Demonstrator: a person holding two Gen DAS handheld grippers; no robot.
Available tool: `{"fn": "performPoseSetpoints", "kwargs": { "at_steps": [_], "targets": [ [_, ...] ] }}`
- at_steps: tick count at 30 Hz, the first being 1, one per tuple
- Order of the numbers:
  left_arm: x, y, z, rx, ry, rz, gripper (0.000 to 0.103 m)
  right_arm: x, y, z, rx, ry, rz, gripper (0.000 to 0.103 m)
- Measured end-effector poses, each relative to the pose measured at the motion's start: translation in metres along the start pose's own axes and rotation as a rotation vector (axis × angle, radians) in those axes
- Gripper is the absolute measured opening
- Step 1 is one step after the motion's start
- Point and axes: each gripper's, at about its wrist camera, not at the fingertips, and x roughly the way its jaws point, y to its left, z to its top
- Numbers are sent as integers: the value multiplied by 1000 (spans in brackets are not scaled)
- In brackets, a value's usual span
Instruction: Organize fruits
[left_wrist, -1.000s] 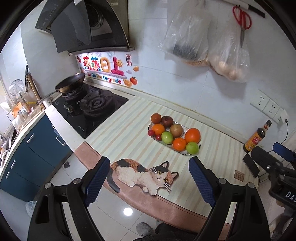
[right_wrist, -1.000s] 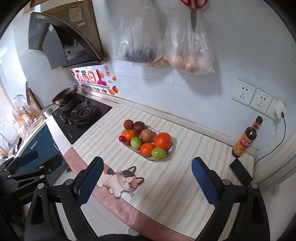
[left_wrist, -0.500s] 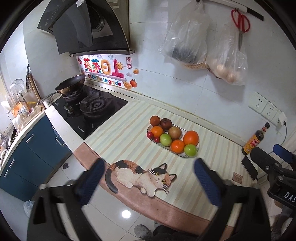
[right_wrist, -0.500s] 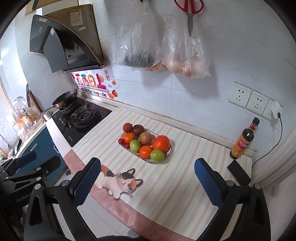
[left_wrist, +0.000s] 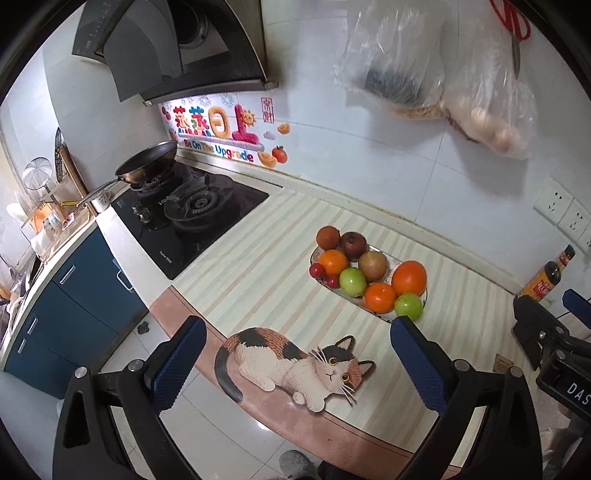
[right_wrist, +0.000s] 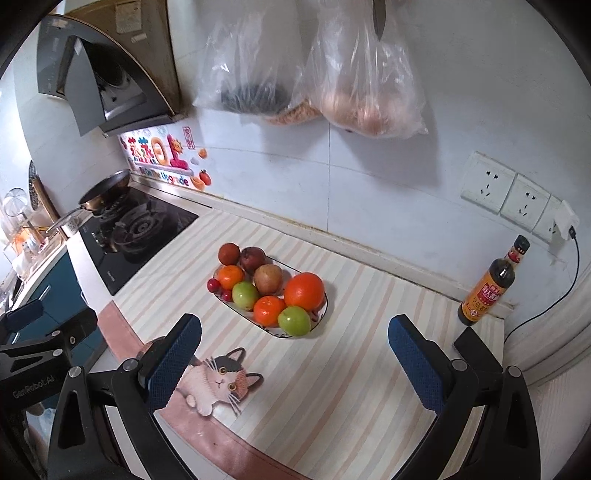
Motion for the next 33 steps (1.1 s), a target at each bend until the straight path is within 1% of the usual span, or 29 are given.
{"fn": "performPoseSetpoints", "kwargs": {
  "at_steps": [6, 11, 33],
  "targets": [
    [15, -4, 2, 0, 27, -3, 102, 22, -1, 1, -7, 28, -17, 103],
    [20, -5, 3, 1, 37, -6, 102, 29, -1, 0, -7, 42, -17, 103],
    [21, -7, 8, 1, 30, -11, 102, 31, 4, 1, -13, 55, -3, 103]
  ]
}}
